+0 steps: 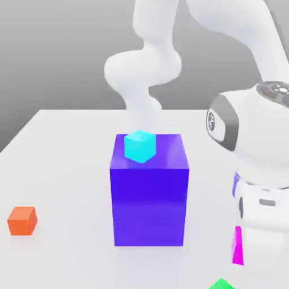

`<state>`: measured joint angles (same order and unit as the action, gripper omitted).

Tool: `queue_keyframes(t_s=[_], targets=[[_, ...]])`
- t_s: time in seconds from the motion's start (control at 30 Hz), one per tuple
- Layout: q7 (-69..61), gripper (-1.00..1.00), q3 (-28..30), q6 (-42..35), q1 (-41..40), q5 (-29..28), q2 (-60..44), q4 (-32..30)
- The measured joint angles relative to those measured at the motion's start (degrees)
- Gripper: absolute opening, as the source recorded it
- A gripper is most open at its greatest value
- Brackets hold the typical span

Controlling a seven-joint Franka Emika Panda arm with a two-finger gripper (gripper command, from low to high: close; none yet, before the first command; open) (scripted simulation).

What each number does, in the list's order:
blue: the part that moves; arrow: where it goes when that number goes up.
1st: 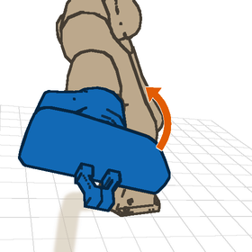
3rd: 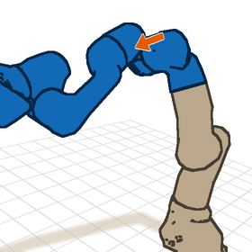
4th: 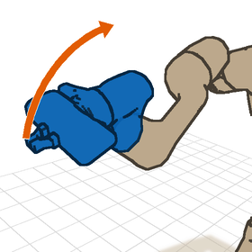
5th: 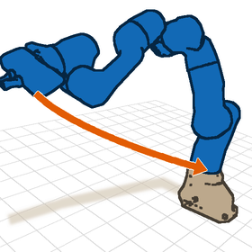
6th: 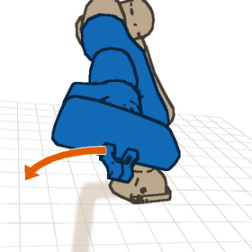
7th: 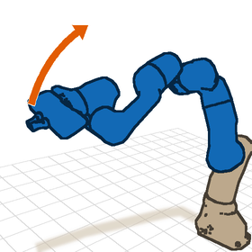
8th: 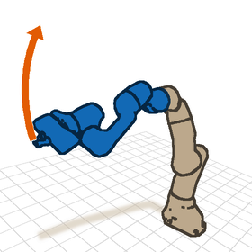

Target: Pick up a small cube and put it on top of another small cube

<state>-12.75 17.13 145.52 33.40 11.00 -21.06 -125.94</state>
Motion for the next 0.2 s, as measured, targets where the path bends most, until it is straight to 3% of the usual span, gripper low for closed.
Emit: queue_keyframes(t_s=[0.07,0.1,0.2], targets=[[-0.7,-1.00,-1.1,3.1,-1.3,2.2,-4.0,0.8],[-1.1,1.00,-1.4,4.0,-1.7,2.8,-5.2,1.0],[-1.1,1.00,-1.4,4.0,-1.7,2.8,-5.2,1.0]])
